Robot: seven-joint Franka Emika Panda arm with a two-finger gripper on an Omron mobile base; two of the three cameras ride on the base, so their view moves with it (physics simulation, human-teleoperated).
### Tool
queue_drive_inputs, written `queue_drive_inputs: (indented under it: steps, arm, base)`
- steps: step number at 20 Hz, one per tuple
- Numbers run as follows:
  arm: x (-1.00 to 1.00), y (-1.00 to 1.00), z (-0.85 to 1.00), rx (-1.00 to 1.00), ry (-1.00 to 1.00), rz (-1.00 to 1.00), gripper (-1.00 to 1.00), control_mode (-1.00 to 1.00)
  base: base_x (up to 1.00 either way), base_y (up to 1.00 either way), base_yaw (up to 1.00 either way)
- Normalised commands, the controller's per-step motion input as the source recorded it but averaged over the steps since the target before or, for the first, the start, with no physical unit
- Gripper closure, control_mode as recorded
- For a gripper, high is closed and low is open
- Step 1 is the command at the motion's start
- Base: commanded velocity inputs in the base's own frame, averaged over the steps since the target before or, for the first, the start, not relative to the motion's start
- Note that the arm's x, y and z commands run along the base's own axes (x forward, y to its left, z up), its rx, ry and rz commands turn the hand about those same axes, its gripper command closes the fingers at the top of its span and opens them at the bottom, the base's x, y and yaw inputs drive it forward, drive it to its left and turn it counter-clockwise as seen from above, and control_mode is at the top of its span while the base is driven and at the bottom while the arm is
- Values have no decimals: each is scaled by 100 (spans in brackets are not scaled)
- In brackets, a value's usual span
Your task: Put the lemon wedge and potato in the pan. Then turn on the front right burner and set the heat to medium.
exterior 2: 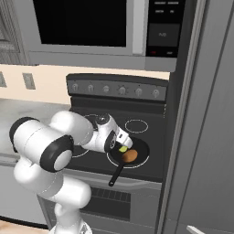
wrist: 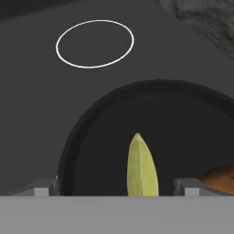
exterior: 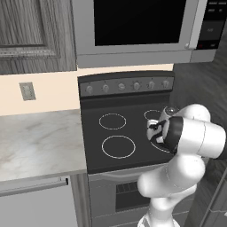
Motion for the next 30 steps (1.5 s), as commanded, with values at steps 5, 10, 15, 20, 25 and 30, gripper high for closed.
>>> queue_drive_inputs:
  steps: [5, 10, 15, 20, 25, 30]
  arm:
    - [0, 6, 0, -3, -18, 3, -100, -100]
    - [0, 3, 1, -4, -24, 4, -100, -100]
    - [12, 0, 0, 0, -22, 13, -100, -100]
    - [11, 0, 2, -2, -31, 15, -100, -100]
    - [-9, -9, 33, -6, -34, 4, -100, -100]
    - [-36, 0, 53, -14, -38, 4, -100, -100]
  base:
    - [0, 0, 0]
    - [0, 0, 0]
    - [0, 0, 0]
    - [0, 0, 0]
    - [0, 0, 0]
    - [0, 0, 0]
